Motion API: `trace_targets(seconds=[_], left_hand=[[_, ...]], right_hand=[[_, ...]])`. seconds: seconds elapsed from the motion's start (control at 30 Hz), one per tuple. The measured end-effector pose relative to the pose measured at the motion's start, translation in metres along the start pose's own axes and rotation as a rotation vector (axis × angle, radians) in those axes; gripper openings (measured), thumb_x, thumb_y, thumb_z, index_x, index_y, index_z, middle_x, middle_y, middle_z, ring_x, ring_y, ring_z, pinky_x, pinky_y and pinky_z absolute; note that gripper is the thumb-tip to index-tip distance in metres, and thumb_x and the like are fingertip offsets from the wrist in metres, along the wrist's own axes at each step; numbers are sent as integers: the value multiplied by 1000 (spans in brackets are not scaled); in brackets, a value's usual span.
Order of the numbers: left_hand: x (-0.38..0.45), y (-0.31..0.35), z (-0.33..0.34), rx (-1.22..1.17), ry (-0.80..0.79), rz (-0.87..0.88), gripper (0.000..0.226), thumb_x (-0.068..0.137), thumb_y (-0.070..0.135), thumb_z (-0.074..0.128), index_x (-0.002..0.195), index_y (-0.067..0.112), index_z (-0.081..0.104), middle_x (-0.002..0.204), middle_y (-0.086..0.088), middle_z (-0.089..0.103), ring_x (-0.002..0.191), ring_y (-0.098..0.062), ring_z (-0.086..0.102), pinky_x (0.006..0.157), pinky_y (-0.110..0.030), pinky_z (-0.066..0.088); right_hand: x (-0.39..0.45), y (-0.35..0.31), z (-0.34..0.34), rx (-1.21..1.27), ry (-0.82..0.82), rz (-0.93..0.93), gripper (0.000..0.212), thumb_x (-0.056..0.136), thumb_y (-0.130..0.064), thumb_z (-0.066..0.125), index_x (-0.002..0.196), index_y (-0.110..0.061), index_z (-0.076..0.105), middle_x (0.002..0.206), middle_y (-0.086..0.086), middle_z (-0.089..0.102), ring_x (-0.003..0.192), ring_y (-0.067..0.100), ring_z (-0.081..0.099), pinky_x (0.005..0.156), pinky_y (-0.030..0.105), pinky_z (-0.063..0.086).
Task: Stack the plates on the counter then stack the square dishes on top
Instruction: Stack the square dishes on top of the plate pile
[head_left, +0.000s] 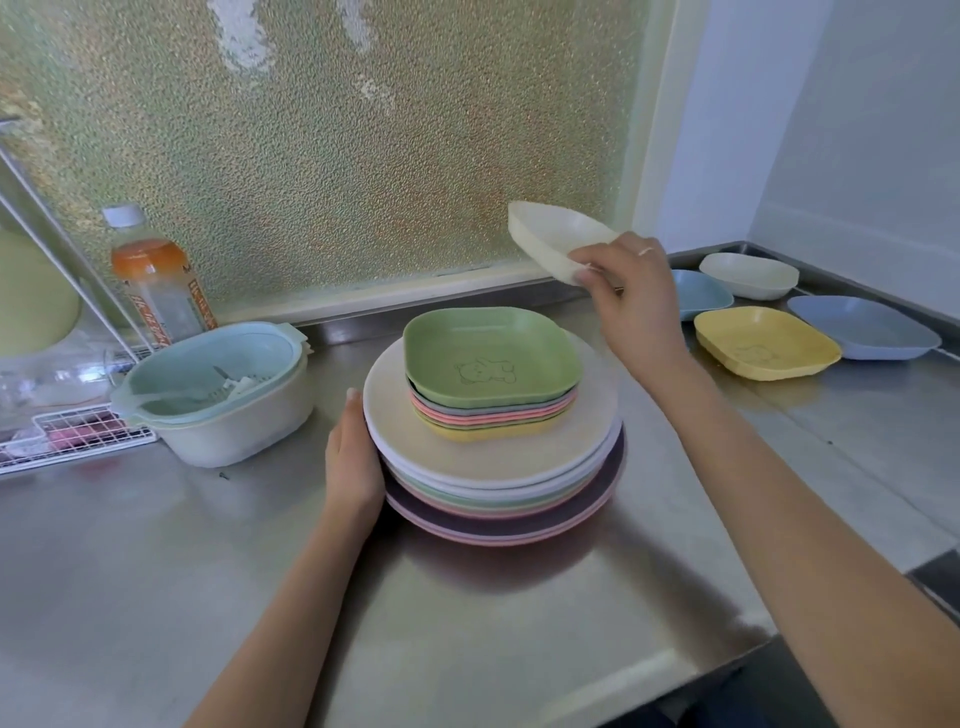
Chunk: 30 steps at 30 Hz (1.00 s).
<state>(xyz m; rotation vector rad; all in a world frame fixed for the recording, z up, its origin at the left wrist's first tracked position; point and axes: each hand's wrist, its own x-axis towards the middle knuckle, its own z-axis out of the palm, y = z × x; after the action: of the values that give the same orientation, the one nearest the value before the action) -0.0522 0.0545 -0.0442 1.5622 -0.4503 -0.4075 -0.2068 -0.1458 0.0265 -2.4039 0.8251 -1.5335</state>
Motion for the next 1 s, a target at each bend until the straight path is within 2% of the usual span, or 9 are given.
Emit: trace_targets(seconds=[0.1,0.17,0.27,0.47,0.67,0.83,0.9,0.93,1.0], left_hand=[[-1,1,0,-3,8,-13,45,101,38,26,90,15,63,84,12,61,74,-1,50,64,-18,38],[-2,1,0,-17,-2,-16,45,101,38,26,94,15,64,90,8,63,82,-7,53,71,-25,38],[-3,1,-1,-22,-6,-26,44,100,39,26,94,18,65,92,8,63,93,-11,53,81,-26,34],[-4,3,-2,-13,-6,-24,45,101,40,26,99,18,65,101,2,61,96,-13,53,81,-25,34],[-3,1,-1,-29,-14,5,45,101,39,26,99,17,65,104,-1,63,97,-13,55,80,-25,35],[0,-2,-1,-10,-17,39,44,101,38,26,93,18,64,98,1,62,93,-14,54,79,-27,35],[7,-3,-2,50,-9,93,45,101,33,27,89,12,65,93,0,63,88,-16,53,74,-28,41],[12,-2,-4,68,7,132,42,100,30,28,95,11,66,97,-2,65,90,-15,54,75,-23,44],[15,8,-8,-13,56,194,40,96,30,33,116,15,64,116,-2,65,104,-12,57,95,-22,44]], right_hand=[[-13,-50,-15,62,-29,-85,21,82,-10,61,99,-14,72,82,10,58,87,20,43,72,27,34],[-27,-76,-17,66,-92,-133,20,82,-11,63,99,-15,72,81,8,58,85,19,42,73,29,36],[-49,-102,-10,58,-174,-166,20,82,-12,63,99,-15,73,80,8,60,84,24,47,73,34,41],[-69,-121,5,101,-247,-99,18,83,-15,64,98,-16,74,77,5,55,83,29,49,74,47,47],[-73,-134,2,93,-339,-94,19,87,-21,59,100,-18,73,76,-1,47,87,31,55,72,43,46],[-74,-130,2,54,-393,-93,24,90,-30,52,97,-22,73,81,3,59,86,31,56,70,38,42],[-77,-127,0,121,-385,-75,27,90,-32,49,97,-22,73,85,4,64,89,29,56,75,42,45],[-79,-124,-2,167,-344,-57,28,90,-32,49,99,-21,73,88,3,65,90,27,57,78,43,46],[-82,-114,-11,234,-204,-20,27,91,-28,50,102,-18,73,94,1,66,92,22,57,82,40,46]])
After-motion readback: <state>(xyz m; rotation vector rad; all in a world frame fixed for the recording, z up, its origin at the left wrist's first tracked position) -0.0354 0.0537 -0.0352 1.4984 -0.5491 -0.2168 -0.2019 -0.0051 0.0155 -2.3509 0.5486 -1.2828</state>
